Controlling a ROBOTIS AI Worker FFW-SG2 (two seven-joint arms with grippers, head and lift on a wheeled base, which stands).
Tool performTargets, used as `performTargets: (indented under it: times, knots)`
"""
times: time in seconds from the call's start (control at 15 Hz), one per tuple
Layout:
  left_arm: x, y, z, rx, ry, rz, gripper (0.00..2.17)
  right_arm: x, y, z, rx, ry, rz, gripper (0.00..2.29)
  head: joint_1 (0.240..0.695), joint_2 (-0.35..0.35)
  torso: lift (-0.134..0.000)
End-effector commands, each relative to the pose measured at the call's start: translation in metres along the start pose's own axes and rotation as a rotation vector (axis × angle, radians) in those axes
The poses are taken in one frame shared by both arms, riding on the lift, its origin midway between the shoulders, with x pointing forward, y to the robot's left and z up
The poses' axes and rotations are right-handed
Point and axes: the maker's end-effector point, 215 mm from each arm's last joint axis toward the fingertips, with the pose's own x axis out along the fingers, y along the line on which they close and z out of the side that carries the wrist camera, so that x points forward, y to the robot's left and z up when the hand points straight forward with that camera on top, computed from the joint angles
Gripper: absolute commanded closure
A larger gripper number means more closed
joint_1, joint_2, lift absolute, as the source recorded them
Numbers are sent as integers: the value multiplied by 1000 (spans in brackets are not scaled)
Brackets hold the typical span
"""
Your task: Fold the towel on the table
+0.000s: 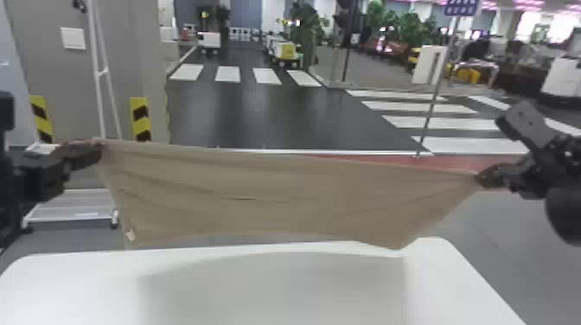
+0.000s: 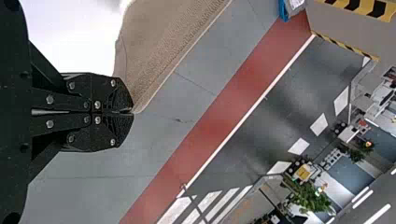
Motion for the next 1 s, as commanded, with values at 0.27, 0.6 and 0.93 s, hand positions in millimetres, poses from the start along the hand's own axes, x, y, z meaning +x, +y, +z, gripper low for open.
performTargets:
  times: [0.27,0.6,0.93]
  knots:
    - [-148,-32,-106,133,-109,-80,1912,-87,109,-125,-86,3,148,2074,518,-195,-124]
    - [-218,-44,-165,253,-92,-146,1912,-131,200,-179,-186,16,345,2074,695,-198,-124]
    - [-222,-25,-200,267,-9,-140,1912,-122,238,-189,-188,31,457,2071,695,-156,-124]
